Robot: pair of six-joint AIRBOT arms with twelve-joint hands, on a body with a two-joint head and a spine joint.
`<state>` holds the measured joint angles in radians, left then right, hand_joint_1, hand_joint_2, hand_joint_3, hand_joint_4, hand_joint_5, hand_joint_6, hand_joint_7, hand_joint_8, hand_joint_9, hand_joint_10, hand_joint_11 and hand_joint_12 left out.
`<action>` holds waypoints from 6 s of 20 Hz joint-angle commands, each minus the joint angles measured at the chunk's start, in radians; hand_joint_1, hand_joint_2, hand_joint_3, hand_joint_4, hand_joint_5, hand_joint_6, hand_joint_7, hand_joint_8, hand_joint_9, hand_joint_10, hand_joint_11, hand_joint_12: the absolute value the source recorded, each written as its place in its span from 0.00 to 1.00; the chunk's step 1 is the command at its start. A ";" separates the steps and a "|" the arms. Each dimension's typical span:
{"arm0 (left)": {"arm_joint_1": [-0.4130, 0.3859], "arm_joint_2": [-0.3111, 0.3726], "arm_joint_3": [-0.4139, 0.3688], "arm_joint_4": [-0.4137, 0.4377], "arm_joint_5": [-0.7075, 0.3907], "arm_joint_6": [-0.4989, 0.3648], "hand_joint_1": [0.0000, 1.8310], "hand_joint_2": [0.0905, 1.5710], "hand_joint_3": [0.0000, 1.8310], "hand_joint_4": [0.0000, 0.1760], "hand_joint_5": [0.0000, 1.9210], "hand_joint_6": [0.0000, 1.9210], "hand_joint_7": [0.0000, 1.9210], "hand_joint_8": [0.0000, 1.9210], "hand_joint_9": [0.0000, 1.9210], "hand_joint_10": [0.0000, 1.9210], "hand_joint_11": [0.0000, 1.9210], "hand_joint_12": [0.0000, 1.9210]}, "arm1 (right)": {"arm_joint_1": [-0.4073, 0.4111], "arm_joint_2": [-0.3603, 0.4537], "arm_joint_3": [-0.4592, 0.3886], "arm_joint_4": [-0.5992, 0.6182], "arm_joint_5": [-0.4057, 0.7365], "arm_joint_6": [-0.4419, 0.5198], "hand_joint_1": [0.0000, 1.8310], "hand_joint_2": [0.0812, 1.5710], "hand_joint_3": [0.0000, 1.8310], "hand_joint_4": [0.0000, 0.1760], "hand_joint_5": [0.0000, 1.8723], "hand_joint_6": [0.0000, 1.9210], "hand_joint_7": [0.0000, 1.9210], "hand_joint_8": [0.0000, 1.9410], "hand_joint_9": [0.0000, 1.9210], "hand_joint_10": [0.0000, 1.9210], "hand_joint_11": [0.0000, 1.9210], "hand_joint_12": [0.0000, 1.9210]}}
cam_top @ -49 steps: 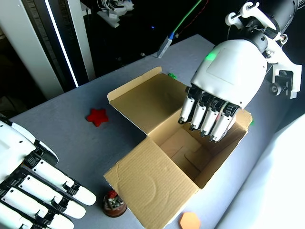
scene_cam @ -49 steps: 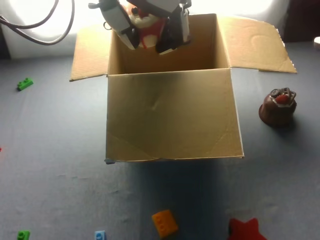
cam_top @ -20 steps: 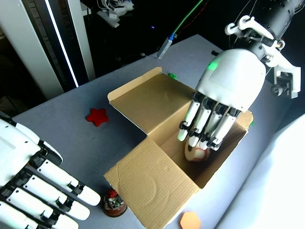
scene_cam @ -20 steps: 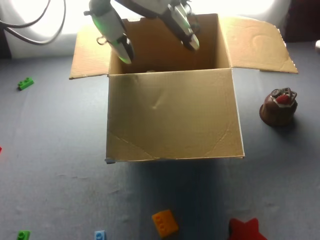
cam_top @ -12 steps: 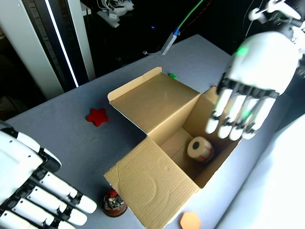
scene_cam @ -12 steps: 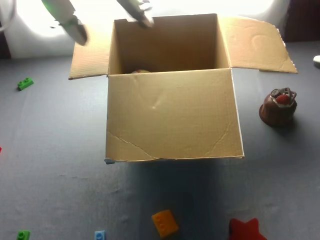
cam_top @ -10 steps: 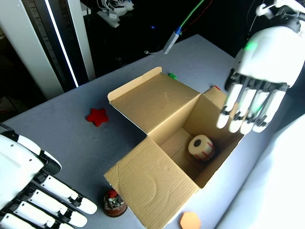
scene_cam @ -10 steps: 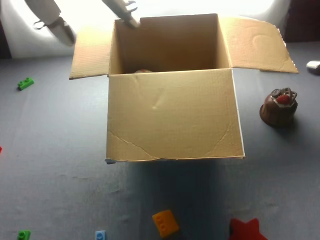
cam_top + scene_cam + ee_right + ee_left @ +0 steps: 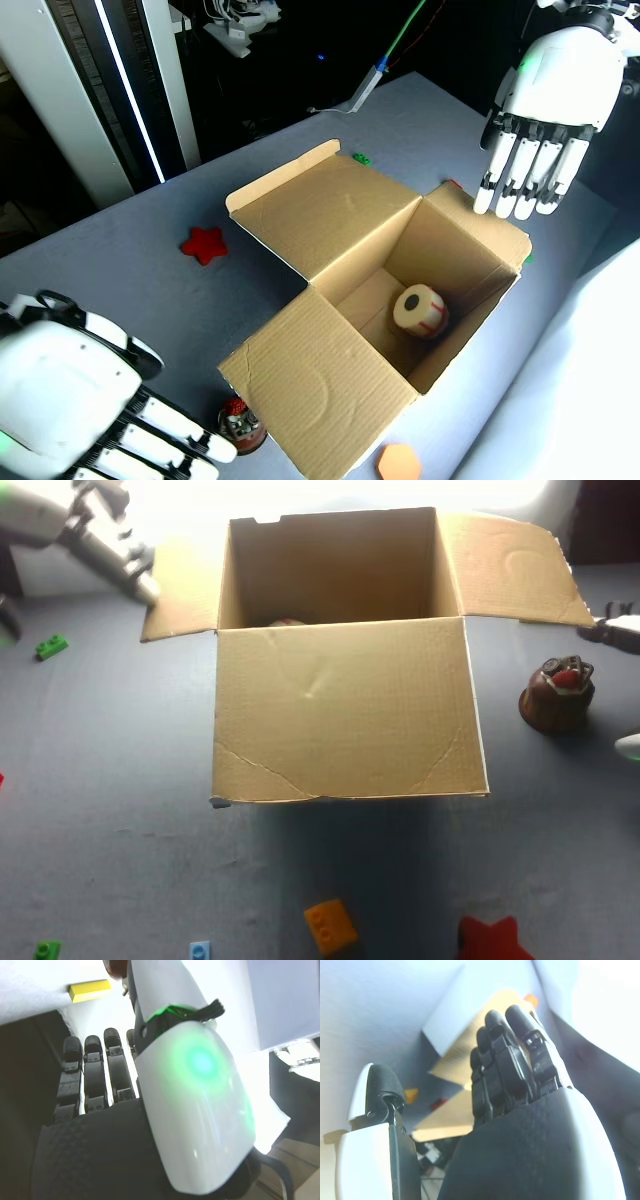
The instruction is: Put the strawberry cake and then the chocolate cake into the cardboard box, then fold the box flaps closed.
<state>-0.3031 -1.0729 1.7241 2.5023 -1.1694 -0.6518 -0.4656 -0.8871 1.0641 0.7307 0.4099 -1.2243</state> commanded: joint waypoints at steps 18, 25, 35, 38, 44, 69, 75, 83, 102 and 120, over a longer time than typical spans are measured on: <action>0.465 0.263 -0.181 -0.750 0.157 0.146 0.00 0.72 0.00 0.00 0.09 0.00 0.13 0.00 0.13 0.00 0.00 0.41 | 0.030 -0.185 0.156 0.023 0.101 -0.021 0.65 0.62 0.00 0.00 0.04 0.00 0.07 0.00 0.05 0.00 0.00 0.11; 0.569 0.281 -0.249 -1.004 0.248 0.278 0.00 0.72 0.00 0.00 0.09 0.00 0.13 0.00 0.13 0.00 0.00 0.40 | 0.035 -0.202 0.186 0.036 0.101 -0.019 0.69 0.62 0.00 0.00 0.05 0.01 0.08 0.00 0.05 0.00 0.00 0.12; 0.615 0.246 -0.264 -1.052 0.291 0.297 0.00 0.72 0.00 0.00 0.09 0.00 0.12 0.00 0.13 0.00 0.00 0.42 | 0.054 -0.212 0.186 0.037 0.097 -0.016 0.66 0.65 0.01 0.01 0.08 0.01 0.13 0.01 0.10 0.01 0.00 0.26; 0.638 0.224 -0.222 -1.056 0.298 0.298 0.00 0.72 0.00 0.00 0.10 0.00 0.13 0.00 0.14 0.00 0.00 0.46 | 0.054 -0.213 0.186 0.036 0.100 -0.017 0.71 0.72 0.00 0.00 0.42 0.06 0.44 0.50 0.40 0.23 0.10 0.80; 0.741 0.190 -0.127 -1.189 0.265 0.315 0.00 0.72 0.00 0.00 0.10 0.00 0.14 0.00 0.15 0.00 0.00 0.49 | 0.059 -0.211 0.188 0.036 0.100 -0.018 0.66 0.72 0.00 0.00 0.50 0.51 0.46 0.66 0.35 0.75 0.21 0.99; 0.844 0.129 -0.062 -1.369 0.170 0.402 0.00 0.72 0.00 0.00 0.10 0.00 0.15 0.00 0.16 0.00 0.00 0.50 | 0.318 0.068 0.083 -0.420 0.227 0.145 0.74 0.72 0.00 0.00 0.49 0.49 0.50 0.57 0.39 0.77 0.21 0.97; 0.860 0.094 -0.035 -1.371 0.163 0.420 0.00 0.73 0.00 0.00 0.11 0.00 0.15 0.00 0.15 0.01 0.00 0.49 | 0.354 -0.035 0.083 -0.559 0.330 0.235 0.73 0.74 0.00 0.00 0.47 0.55 0.46 0.62 0.37 0.79 0.21 0.96; 0.844 0.057 -0.004 -1.372 0.156 0.421 0.00 0.73 0.00 0.00 0.10 0.00 0.16 0.00 0.17 0.01 0.00 0.50 | 0.378 -0.170 0.087 -0.555 0.405 0.235 0.74 0.72 0.00 0.00 0.47 0.52 0.50 0.57 0.39 0.77 0.20 0.99; 0.836 0.056 0.012 -1.372 0.157 0.421 0.00 0.72 0.00 0.00 0.12 0.00 0.17 0.00 0.19 0.00 0.00 0.52 | 0.304 -0.309 0.144 -0.551 0.468 0.287 0.53 0.67 0.00 0.00 0.24 0.06 0.33 0.03 0.28 0.33 0.07 0.80; 0.580 0.051 0.123 -1.240 0.140 0.339 0.00 0.72 0.00 0.00 0.11 0.00 0.17 0.00 0.18 0.00 0.00 0.51 | 0.337 -0.109 0.021 -0.407 0.407 0.185 0.18 0.66 0.01 0.00 0.08 0.00 0.14 0.00 0.16 0.00 0.00 0.52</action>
<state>0.2810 -1.0271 1.8408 1.3396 -1.0023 -0.3126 -0.1429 -1.0138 1.0824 0.3172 0.6991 -1.0389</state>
